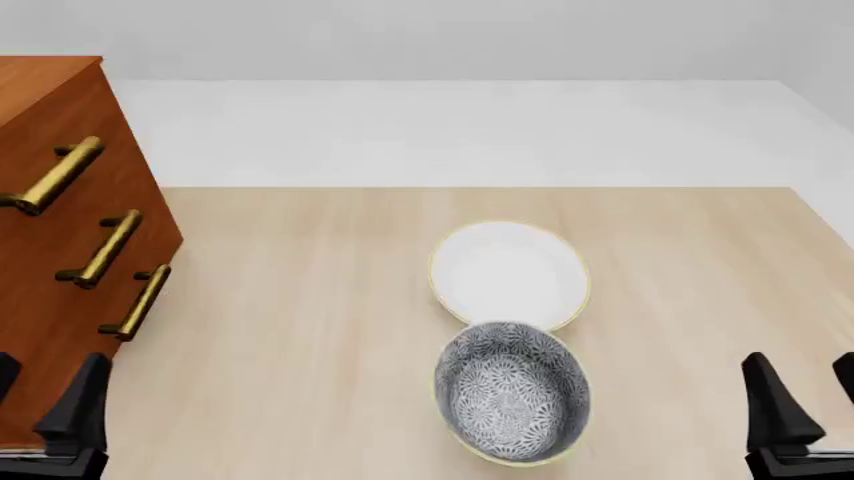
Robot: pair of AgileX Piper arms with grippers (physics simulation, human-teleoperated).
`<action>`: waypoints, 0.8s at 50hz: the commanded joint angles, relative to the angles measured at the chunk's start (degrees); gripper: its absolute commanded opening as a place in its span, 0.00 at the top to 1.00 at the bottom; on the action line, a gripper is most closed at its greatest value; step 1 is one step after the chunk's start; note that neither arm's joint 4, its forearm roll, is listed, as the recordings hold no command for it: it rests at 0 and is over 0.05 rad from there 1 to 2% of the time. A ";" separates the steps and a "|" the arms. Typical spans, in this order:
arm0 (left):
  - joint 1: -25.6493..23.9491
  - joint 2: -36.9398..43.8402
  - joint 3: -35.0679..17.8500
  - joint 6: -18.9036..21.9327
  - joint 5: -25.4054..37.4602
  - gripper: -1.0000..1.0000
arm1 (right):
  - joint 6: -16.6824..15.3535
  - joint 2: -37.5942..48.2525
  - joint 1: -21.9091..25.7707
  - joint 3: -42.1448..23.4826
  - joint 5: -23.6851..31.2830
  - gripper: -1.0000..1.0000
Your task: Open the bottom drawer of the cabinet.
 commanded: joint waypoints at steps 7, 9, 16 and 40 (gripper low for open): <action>-0.05 2.21 -0.19 2.22 -1.16 0.00 | 0.00 0.30 0.00 -0.16 -0.07 0.00; -0.59 2.50 -0.34 3.86 -1.05 0.00 | -0.01 0.29 0.01 -0.17 -0.07 0.00; -1.04 0.27 -0.70 9.46 2.48 0.00 | 0.01 0.29 -0.01 -0.17 -0.07 0.00; -0.98 6.72 0.05 25.47 2.14 0.00 | 0.01 0.28 0.00 -0.17 -0.08 0.00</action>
